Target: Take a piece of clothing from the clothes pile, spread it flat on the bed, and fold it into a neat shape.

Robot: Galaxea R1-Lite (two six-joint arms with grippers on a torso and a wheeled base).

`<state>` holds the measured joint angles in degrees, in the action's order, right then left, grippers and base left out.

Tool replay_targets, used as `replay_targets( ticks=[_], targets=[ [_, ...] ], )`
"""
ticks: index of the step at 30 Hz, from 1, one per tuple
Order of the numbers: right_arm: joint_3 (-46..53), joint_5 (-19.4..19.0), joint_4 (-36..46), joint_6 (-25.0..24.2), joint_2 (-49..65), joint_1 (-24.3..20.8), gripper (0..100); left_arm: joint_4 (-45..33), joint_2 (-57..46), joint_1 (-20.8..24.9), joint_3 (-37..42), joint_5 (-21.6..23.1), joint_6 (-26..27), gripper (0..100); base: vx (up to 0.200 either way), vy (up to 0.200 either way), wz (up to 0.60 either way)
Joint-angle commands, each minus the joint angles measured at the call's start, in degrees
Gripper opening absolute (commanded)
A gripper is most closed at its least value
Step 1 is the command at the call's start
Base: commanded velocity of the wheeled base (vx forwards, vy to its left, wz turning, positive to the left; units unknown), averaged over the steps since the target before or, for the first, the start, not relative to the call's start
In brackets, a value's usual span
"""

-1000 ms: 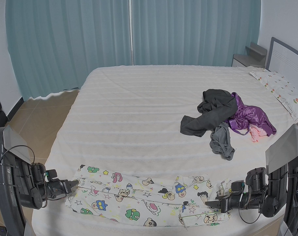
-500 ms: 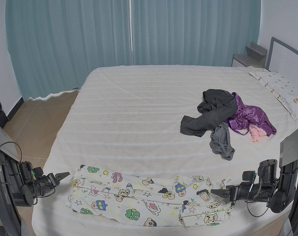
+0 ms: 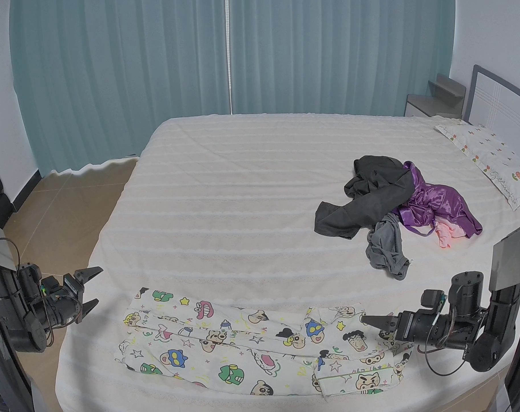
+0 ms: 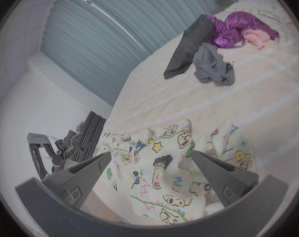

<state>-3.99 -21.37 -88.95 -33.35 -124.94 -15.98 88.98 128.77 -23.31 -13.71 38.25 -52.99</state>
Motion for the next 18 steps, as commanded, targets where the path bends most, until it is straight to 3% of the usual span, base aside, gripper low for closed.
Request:
replay_targets(
  ticks=[1, 9, 12, 16, 17, 18],
  targets=[
    [-2.3, 2.6, -1.0, -1.3, -6.2, -0.9, 100, 1.0, -0.9, 0.5, -1.2, -0.3, -0.4, 100, 0.000, 0.000, 0.00],
    [-3.2, 3.7, -1.0, -1.5, -9.2, -0.1, 100, 1.0, 0.3, 1.2, -1.4, -0.6, -0.1, 100, 0.000, 0.000, 0.00],
    [-7.4, 4.3, -1.0, -1.9, -11.6, 0.2, 100, 1.0, 1.1, 1.2, -1.1, -0.7, 2.9, 100, 0.000, 0.000, 0.00],
    [-8.8, 4.8, -1.0, -6.7, -11.7, 0.1, 100, 1.0, 2.7, 2.0, -0.4, -2.0, 7.8, 100, 0.000, 0.000, 0.00],
    [-9.0, 4.8, -1.0, -7.1, -11.8, 0.0, 0, 1.0, 2.9, 2.3, -0.5, -2.7, 7.9, 100, 0.000, 0.000, 0.00],
    [-9.3, 5.0, -1.0, -7.3, -11.8, 0.0, 0, 1.0, 2.9, 2.5, -0.5, -3.3, 7.9, 100, 0.000, 0.000, 0.00]
  ],
)
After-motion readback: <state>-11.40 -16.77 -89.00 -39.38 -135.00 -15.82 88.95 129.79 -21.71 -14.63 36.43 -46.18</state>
